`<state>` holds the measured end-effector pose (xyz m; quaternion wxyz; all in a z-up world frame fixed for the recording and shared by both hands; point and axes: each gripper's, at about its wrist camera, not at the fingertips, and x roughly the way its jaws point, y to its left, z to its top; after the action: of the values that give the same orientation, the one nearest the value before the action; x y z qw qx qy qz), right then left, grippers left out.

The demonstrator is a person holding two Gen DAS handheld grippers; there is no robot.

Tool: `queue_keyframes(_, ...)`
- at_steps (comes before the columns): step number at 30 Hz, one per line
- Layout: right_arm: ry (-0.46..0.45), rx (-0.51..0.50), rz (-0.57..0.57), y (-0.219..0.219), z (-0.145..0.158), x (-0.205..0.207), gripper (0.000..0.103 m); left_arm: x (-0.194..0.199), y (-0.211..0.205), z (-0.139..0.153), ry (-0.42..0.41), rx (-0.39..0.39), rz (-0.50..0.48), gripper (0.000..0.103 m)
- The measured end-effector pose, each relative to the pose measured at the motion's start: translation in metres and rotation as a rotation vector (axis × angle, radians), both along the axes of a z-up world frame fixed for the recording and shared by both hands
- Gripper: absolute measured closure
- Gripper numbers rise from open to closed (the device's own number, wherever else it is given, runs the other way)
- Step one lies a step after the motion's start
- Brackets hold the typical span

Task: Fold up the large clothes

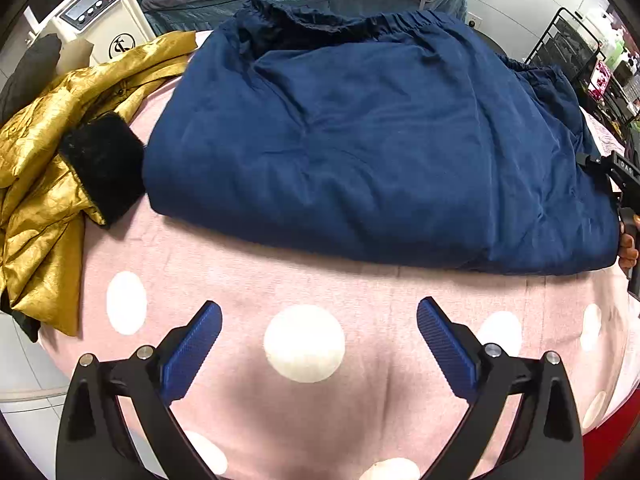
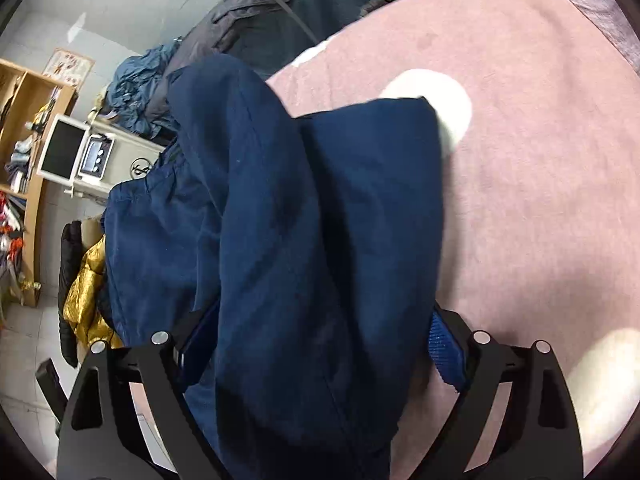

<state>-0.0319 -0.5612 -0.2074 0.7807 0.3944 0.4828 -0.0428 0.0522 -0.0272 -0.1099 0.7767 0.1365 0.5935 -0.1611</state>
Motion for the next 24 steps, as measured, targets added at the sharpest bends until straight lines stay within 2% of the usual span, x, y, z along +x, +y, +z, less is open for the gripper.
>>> queue_keyframes(3,-0.014,0.011,0.053,0.009,0.002,0.006,0.018,0.003,0.007,0.003,0.012,-0.024,0.031,0.007)
queue_keyframes(6,0.024,-0.053,0.097,0.020,0.004,0.010,0.023,0.011,0.010,0.003,0.038,-0.055,0.059,0.007)
queue_keyframes(12,0.028,-0.082,0.086,0.027,0.005,0.010,0.026,0.048,0.018,0.013,0.011,-0.087,0.043,0.007)
queue_keyframes(18,0.067,-0.100,0.059,0.030,0.006,0.004,0.026,0.150,0.044,0.023,-0.039,-0.134,0.025,0.007)
queue_keyframes(21,0.105,-0.089,0.016,0.029,0.006,0.006,0.026,0.204,0.056,0.006,-0.017,-0.175,0.025,0.007)
queue_keyframes(24,0.133,-0.111,0.007,0.033,0.006,0.009,0.026,0.241,0.064,-0.028,0.052,-0.179,0.019,0.007)
